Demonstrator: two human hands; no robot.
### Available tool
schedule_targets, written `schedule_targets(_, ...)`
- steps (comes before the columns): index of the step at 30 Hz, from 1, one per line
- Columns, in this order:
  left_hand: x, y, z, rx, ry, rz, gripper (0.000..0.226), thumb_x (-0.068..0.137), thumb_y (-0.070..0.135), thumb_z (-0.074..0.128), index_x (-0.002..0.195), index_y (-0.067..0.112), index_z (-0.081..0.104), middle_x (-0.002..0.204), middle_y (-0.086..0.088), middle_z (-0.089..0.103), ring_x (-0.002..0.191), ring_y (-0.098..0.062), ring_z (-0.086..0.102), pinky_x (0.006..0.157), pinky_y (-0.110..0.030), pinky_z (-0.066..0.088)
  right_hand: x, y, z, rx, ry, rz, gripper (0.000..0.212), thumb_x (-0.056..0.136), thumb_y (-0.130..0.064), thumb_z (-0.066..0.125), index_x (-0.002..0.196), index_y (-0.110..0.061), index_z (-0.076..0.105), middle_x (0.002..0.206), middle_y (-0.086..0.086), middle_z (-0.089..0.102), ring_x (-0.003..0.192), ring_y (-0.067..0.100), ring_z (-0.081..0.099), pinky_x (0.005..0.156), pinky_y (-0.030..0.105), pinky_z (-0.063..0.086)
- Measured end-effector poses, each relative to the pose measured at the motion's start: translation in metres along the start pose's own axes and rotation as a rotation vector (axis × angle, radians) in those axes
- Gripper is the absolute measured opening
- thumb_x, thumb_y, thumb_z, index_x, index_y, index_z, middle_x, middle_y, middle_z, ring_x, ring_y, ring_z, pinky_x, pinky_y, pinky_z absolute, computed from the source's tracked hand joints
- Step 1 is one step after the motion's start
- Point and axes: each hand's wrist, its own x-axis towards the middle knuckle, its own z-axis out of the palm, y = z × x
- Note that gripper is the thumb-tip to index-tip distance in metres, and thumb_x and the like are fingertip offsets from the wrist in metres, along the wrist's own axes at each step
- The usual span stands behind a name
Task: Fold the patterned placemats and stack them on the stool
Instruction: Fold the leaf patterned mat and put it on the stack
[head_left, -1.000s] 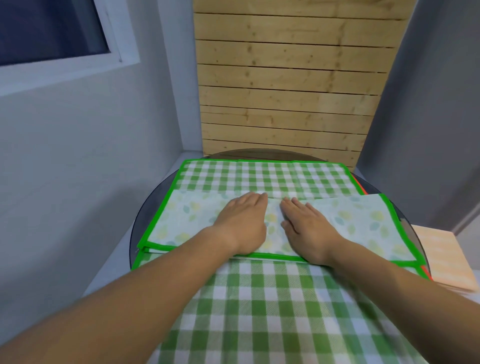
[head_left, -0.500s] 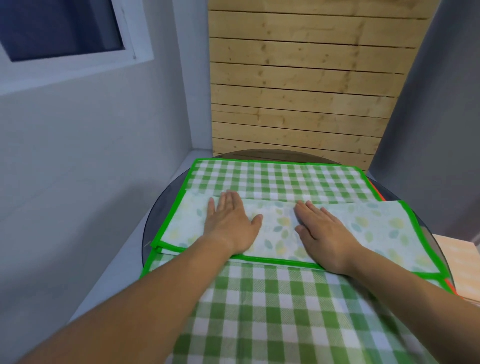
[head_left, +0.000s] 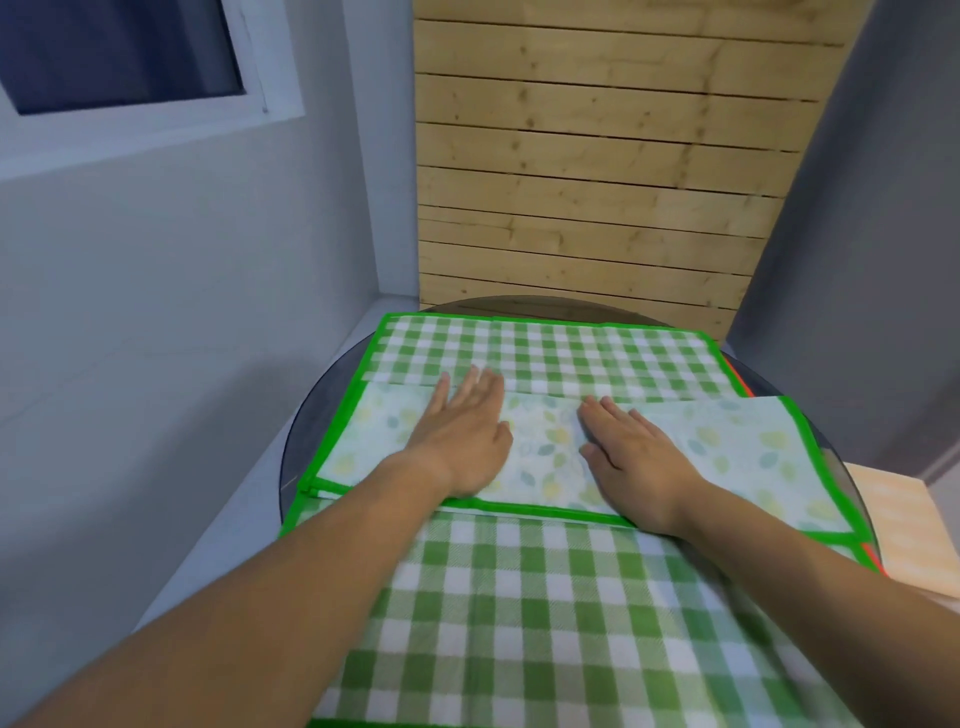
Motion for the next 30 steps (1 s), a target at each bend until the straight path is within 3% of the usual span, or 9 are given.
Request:
schedule_targets(4, 0.006, 0.024, 0.010, -0.024, -0.050, 0.137, 0.063, 0.105, 0.029, 0.020, 0.159, 0.015, -0.010, 0.167, 0.002, -0.012, 0.152, -0.008, -0.016, 0.124, -0.036, -0.008, 0.001, 0.000, 0.000, -0.003, -0.008, 0.004, 0.056, 0.106, -0.036, 0.027, 0.157, -0.018, 0.017, 0.166, -0.001, 0.010, 0.153, 0.014, 0.003, 0.123, 0.033, 0.002)
schedule_targets(8, 0.006, 0.024, 0.018, 0.040, -0.055, 0.113, 0.064, 0.105, 0.046, 0.013, 0.159, 0.021, -0.012, 0.165, 0.009, -0.016, 0.150, -0.004, -0.018, 0.124, -0.035, -0.008, -0.001, 0.000, -0.003, -0.039, -0.054, 0.058, 0.064, 0.104, -0.044, 0.026, 0.159, -0.016, 0.007, 0.166, -0.001, 0.001, 0.152, 0.014, -0.005, 0.123, 0.038, -0.007)
schedule_targets(14, 0.007, 0.023, 0.019, 0.090, -0.079, 0.116, 0.066, 0.104, 0.051, 0.010, 0.158, 0.023, -0.012, 0.164, 0.010, -0.022, 0.148, -0.002, -0.022, 0.124, -0.034, -0.009, -0.011, 0.039, -0.015, -0.089, -0.057, 0.257, 0.085, 0.096, -0.066, 0.021, 0.158, -0.011, 0.003, 0.166, 0.004, -0.003, 0.153, 0.020, -0.007, 0.123, 0.043, -0.002)
schedule_targets(19, 0.007, 0.023, 0.019, 0.095, -0.092, 0.111, 0.067, 0.103, 0.055, 0.010, 0.158, 0.024, -0.012, 0.163, 0.012, -0.022, 0.148, -0.001, -0.022, 0.124, -0.033, -0.009, -0.029, 0.081, -0.023, -0.131, 0.007, 0.447, 0.088, 0.095, -0.068, 0.016, 0.157, -0.006, 0.006, 0.166, 0.009, 0.001, 0.153, 0.025, -0.004, 0.123, 0.044, 0.000)
schedule_targets(26, 0.006, 0.024, 0.018, 0.058, -0.090, 0.046, 0.073, 0.101, 0.060, 0.012, 0.159, 0.023, -0.011, 0.164, 0.011, -0.021, 0.149, -0.004, -0.021, 0.124, -0.033, -0.009, -0.033, 0.083, -0.027, -0.134, -0.005, 0.541, 0.098, 0.090, -0.075, 0.011, 0.156, -0.004, -0.003, 0.165, 0.012, -0.009, 0.152, 0.027, -0.012, 0.123, 0.045, -0.005)
schedule_targets(28, 0.009, 0.026, 0.013, 0.012, -0.116, 0.013, 0.073, 0.101, 0.059, 0.019, 0.160, 0.023, -0.004, 0.166, 0.010, -0.013, 0.152, -0.007, -0.013, 0.124, -0.033, -0.005, -0.034, 0.082, -0.028, -0.148, -0.003, 0.555, 0.101, 0.088, -0.077, 0.011, 0.157, -0.005, -0.002, 0.165, 0.013, -0.008, 0.152, 0.028, -0.010, 0.123, 0.046, -0.005)
schedule_targets(30, 0.013, 0.027, 0.003, -0.039, -0.075, 0.004, 0.065, 0.102, 0.053, 0.031, 0.158, 0.023, 0.020, 0.165, 0.007, 0.015, 0.154, -0.017, 0.009, 0.123, -0.035, 0.011, -0.038, 0.082, -0.029, -0.166, 0.037, 0.536, 0.100, 0.089, -0.077, 0.014, 0.157, -0.005, 0.000, 0.165, 0.014, -0.004, 0.152, 0.029, -0.008, 0.123, 0.046, -0.004)
